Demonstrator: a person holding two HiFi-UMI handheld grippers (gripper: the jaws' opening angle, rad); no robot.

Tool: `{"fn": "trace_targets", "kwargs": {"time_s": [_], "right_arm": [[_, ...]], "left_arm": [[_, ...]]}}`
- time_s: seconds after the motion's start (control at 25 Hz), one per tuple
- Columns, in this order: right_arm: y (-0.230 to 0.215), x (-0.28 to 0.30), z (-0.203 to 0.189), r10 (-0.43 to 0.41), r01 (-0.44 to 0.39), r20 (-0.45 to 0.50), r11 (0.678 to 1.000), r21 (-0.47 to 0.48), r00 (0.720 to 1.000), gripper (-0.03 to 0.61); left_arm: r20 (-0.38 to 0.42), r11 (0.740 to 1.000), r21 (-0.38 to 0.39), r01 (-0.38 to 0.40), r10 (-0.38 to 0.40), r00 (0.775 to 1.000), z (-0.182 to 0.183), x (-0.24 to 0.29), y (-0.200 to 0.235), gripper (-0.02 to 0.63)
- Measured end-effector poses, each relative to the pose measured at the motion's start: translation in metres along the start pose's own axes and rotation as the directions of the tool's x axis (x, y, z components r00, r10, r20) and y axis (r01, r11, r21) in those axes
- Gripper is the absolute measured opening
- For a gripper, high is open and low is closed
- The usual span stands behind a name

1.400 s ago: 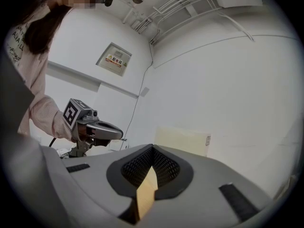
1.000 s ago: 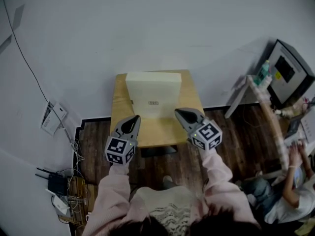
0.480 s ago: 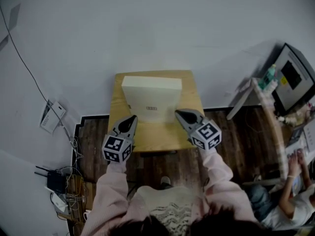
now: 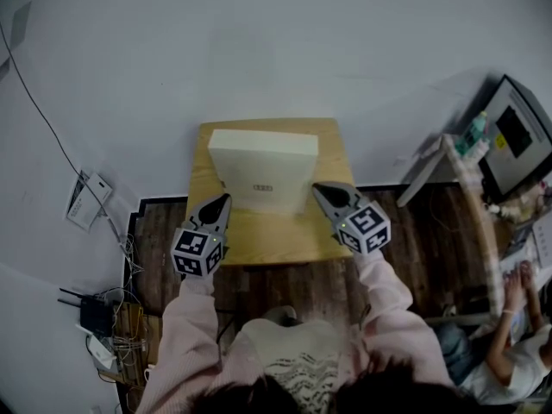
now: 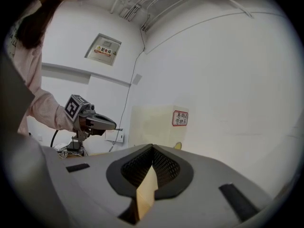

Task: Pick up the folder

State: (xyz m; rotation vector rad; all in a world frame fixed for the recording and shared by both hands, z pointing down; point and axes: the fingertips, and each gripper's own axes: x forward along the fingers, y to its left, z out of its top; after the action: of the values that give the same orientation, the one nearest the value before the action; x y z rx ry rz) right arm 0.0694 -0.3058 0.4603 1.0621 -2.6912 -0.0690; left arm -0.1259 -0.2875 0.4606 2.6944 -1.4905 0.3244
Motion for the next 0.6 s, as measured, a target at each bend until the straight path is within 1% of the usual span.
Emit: {"fn": "trace_targets", "kwargs": {"time_s": [0.2, 0.36, 0.4, 0.48, 0.56, 0.6], "right_arm": [[-0.007, 0.002, -0.009, -0.009, 0.009, -0.029, 1.0, 0.01, 1.0, 0.025], [-0.013, 0.008, -0.016, -0.026, 0.027, -0.065, 1.0, 0.016, 0.998, 0.049], [-0.014, 0.01, -0.019, -0.027, 0.028, -0.074, 0.999, 0.018, 0.997, 0.049], [-0.016, 0.013, -0.024, -0.029, 0.032, -0.087, 0.999, 0.026, 0.996, 0.083], [-0.019, 0.017, -0.028, -0.037, 0.04, -0.101, 0.999, 0.03, 0.994, 0.085], [-0.021, 0.019, -0.03, -0.037, 0.041, -0.108, 0.999, 0.032, 0.993, 0.102]], "left_arm": [[-0.022, 1.0, -0.018, -0.008, 0.008, 1.0, -0.009, 0.003, 0.015, 0.003], [-0.034, 0.999, -0.034, -0.001, 0.0, 0.999, -0.016, 0.008, 0.028, 0.006], [-0.038, 0.999, -0.037, 0.005, -0.006, 0.999, -0.017, 0.01, 0.03, 0.014], [-0.048, 0.999, -0.04, 0.024, -0.026, 0.998, -0.021, 0.015, 0.035, 0.023], [-0.057, 0.998, -0.039, 0.043, -0.045, 0.997, -0.024, 0.021, 0.04, 0.035], [-0.061, 0.998, -0.037, 0.05, -0.052, 0.997, -0.026, 0.024, 0.043, 0.042]]}}
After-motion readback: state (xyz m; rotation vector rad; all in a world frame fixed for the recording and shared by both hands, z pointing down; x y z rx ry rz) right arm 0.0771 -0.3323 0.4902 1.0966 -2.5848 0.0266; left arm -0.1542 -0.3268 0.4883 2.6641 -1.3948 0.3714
